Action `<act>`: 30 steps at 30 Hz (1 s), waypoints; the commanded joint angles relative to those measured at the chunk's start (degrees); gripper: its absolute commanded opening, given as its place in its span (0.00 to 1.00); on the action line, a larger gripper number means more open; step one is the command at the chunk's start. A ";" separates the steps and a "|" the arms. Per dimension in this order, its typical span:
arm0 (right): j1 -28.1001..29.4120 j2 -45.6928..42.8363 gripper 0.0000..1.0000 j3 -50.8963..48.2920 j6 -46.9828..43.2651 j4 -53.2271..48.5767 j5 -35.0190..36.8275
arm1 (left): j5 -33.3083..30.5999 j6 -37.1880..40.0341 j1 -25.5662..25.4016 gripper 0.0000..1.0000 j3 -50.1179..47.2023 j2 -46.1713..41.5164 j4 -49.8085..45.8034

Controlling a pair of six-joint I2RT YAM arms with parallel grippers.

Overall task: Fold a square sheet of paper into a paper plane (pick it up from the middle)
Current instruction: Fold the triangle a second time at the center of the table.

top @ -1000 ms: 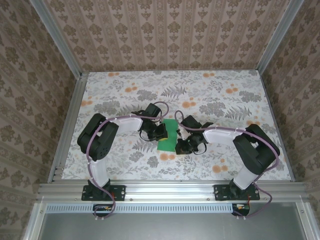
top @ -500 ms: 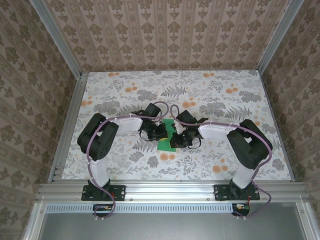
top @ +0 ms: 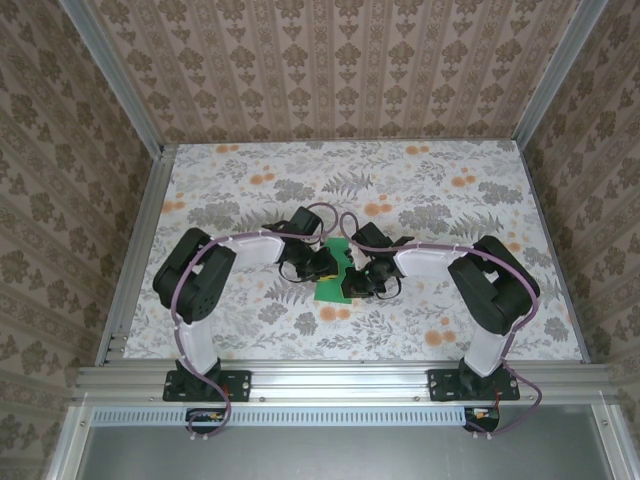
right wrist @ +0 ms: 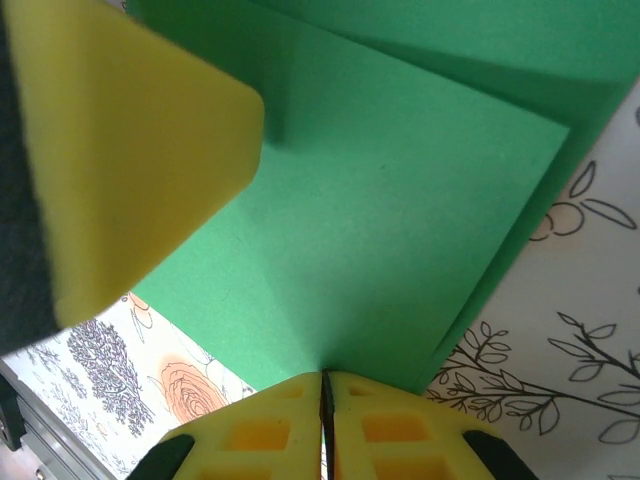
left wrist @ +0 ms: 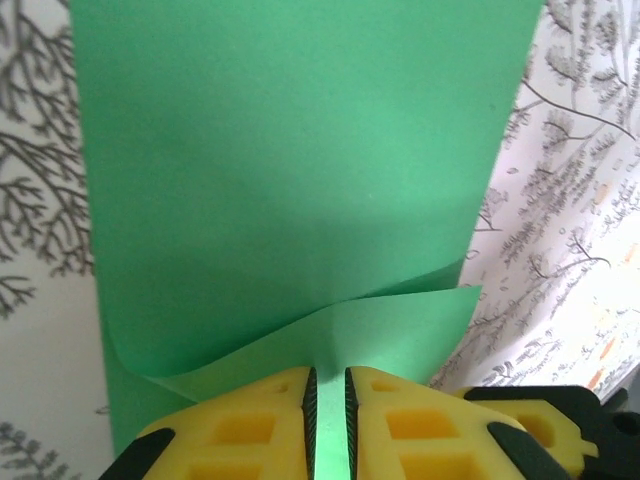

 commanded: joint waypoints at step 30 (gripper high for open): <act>-0.26 2.96 0.08 -4.16 -2.18 -6.23 7.28 | -2.60 -1.56 1.26 0.07 -3.81 1.37 1.56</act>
